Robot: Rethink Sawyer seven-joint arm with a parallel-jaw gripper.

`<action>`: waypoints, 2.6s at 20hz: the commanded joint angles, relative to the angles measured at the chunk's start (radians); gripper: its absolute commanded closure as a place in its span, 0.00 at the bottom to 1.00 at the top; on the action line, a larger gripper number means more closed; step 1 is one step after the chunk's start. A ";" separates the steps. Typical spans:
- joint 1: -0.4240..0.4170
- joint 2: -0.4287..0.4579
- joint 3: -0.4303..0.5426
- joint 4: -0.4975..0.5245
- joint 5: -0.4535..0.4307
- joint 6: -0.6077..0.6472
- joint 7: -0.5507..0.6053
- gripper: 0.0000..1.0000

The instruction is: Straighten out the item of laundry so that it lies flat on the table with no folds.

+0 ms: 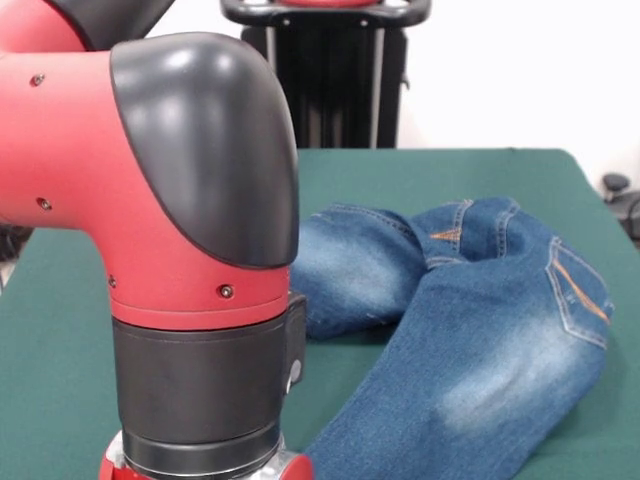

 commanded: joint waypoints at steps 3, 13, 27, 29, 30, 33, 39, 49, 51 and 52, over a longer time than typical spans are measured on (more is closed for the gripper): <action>0.029 -0.041 0.123 0.081 -0.016 0.183 -0.183 0.00; 0.040 -0.178 -0.003 0.235 0.051 0.258 -0.079 0.00; 0.059 -0.450 -0.151 0.668 0.156 0.397 0.112 0.00; 0.058 -0.462 -0.157 0.713 0.169 0.386 0.120 0.00; 0.056 -0.466 -0.158 0.738 0.180 0.383 0.130 0.00; 0.058 -0.487 -0.169 0.812 0.196 0.332 0.149 0.00; 0.066 -0.511 -0.190 0.903 0.201 0.235 0.168 0.00; 0.085 -0.529 -0.224 0.911 0.198 0.224 0.181 0.00; 0.092 -0.534 -0.234 0.898 0.194 0.243 0.177 0.00; 0.094 -0.537 -0.236 0.898 0.196 0.250 0.177 0.00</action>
